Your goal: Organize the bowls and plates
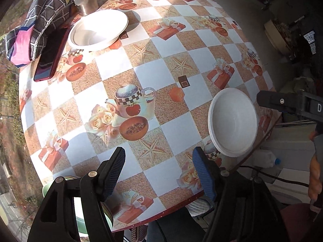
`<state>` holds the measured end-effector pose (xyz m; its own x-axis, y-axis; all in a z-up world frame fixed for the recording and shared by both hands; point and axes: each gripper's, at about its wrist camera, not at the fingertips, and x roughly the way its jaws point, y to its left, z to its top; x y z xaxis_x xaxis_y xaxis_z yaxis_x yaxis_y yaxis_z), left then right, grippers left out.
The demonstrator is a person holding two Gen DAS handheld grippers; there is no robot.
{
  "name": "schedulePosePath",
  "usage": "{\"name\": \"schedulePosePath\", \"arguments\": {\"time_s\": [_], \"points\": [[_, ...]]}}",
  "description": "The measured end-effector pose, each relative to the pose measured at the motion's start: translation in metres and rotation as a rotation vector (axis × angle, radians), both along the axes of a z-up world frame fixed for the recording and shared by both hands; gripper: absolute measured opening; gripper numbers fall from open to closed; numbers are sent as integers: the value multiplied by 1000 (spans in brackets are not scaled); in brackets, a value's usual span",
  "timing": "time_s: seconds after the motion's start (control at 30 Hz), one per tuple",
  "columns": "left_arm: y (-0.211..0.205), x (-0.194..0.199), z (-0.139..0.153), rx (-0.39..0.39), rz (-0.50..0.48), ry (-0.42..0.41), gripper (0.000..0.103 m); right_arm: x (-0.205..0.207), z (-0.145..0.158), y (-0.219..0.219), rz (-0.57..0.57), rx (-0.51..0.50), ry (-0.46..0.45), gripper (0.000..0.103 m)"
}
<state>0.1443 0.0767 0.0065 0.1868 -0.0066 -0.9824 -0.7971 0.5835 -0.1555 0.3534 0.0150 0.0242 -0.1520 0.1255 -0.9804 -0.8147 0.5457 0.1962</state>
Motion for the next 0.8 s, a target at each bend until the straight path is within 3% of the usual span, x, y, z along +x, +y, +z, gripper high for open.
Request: {"name": "schedulePosePath", "arguments": {"time_s": [0.2, 0.43, 0.8], "points": [[14, -14, 2, 5, 33, -21, 73, -34, 5, 22, 122, 18, -17, 96], [29, -19, 2, 14, 68, -28, 73, -35, 8, 41, 143, 23, -33, 96], [28, -11, -7, 0, 21, -4, 73, -34, -4, 46, 133, 9, 5, 96]]}}
